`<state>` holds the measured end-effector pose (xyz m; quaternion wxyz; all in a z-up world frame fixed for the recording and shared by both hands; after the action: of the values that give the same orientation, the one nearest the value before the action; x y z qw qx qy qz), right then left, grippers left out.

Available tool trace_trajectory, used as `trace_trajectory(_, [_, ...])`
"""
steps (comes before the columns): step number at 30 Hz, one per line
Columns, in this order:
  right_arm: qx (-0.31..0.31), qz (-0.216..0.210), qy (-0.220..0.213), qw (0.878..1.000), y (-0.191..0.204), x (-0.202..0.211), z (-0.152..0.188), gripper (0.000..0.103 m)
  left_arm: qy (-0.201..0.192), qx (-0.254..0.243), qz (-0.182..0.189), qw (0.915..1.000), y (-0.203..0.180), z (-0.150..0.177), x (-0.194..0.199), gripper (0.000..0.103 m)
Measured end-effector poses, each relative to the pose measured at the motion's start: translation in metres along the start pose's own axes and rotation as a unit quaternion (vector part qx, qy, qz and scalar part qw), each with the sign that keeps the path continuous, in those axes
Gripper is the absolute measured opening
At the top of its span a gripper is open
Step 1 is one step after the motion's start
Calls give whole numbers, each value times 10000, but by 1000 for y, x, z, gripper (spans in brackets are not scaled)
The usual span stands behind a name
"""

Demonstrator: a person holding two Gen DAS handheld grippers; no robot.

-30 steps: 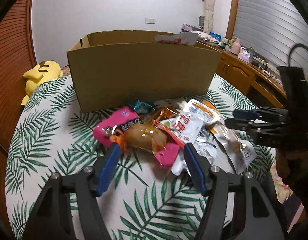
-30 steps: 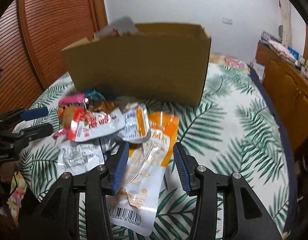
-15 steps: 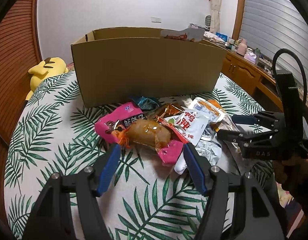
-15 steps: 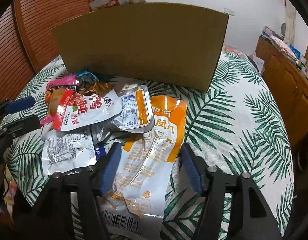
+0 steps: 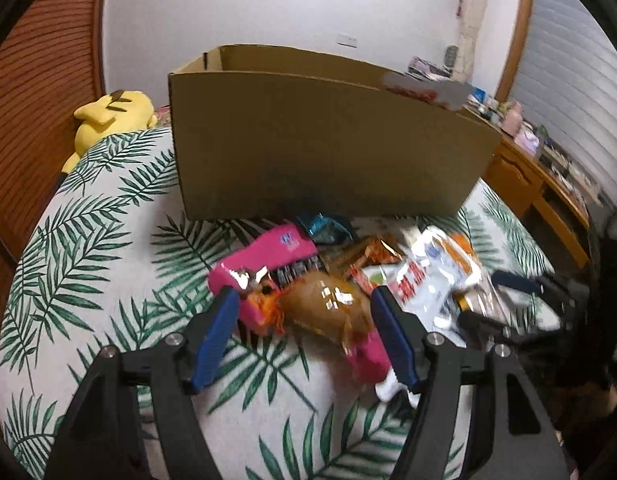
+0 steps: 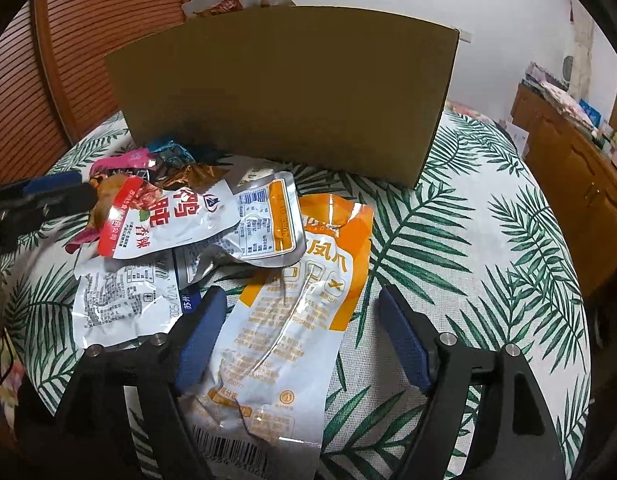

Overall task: Organize snacks
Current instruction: 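Grasp the pink braised-egg pack with the left gripper while the right grasps the orange-and-white packet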

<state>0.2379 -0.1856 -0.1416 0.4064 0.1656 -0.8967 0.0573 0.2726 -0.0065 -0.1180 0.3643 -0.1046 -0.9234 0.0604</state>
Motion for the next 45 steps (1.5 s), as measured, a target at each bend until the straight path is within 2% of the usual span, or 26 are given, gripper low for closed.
trace_trajectory(4, [3,-2,-13,10000,0,0,1,80,-13,65,-275,9996,4,-10,-11,68])
trace_trajectory(8, [10,4,-24,10000,0,0,1,80,118,-170,-574,9981,1,-11,-24,68])
trace_trajectory(12, [11,5,-24,10000,0,0,1,80,342,-381,-650,9966,-3,-4,-29,69])
trace_trajectory(19, [11,5,-22,10000,0,-1,1,80,474,-539,-759,9945,2,3,-20,69])
trace_trajectory(28, [14,11,-21,10000,0,0,1,80,677,-505,-641,9944,7,23,-21,68])
trace_trajectory(31, [15,18,-21,10000,0,0,2,80,689,-412,-426,9959,7,25,-21,62])
trace_trajectory(34, [14,28,-16,10000,-1,-1,2,80,637,-408,-353,9965,7,26,-18,46])
trace_trajectory(35, [11,29,-13,10000,-1,-1,2,80,617,-401,-347,9967,7,27,-17,44])
trace_trajectory(38, [13,33,1,10000,0,-1,2,81,541,-315,-292,9976,11,28,-12,40])
trace_trajectory(45, [13,-4,136,9999,-1,-1,2,81,389,-11,-128,9992,23,33,2,39])
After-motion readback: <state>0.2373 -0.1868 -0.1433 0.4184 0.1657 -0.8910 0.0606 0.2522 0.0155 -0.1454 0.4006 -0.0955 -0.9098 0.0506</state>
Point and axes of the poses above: each gripper's, at about its wrist camera, not at the fingertips, and x roughly against the way its jaws point, y to its left, z to its underside, the point moved 8 cm from there along -x, roughly the way its jaws point, and after that the axes turned 2 degrees about -y, right-handed, at the moved point
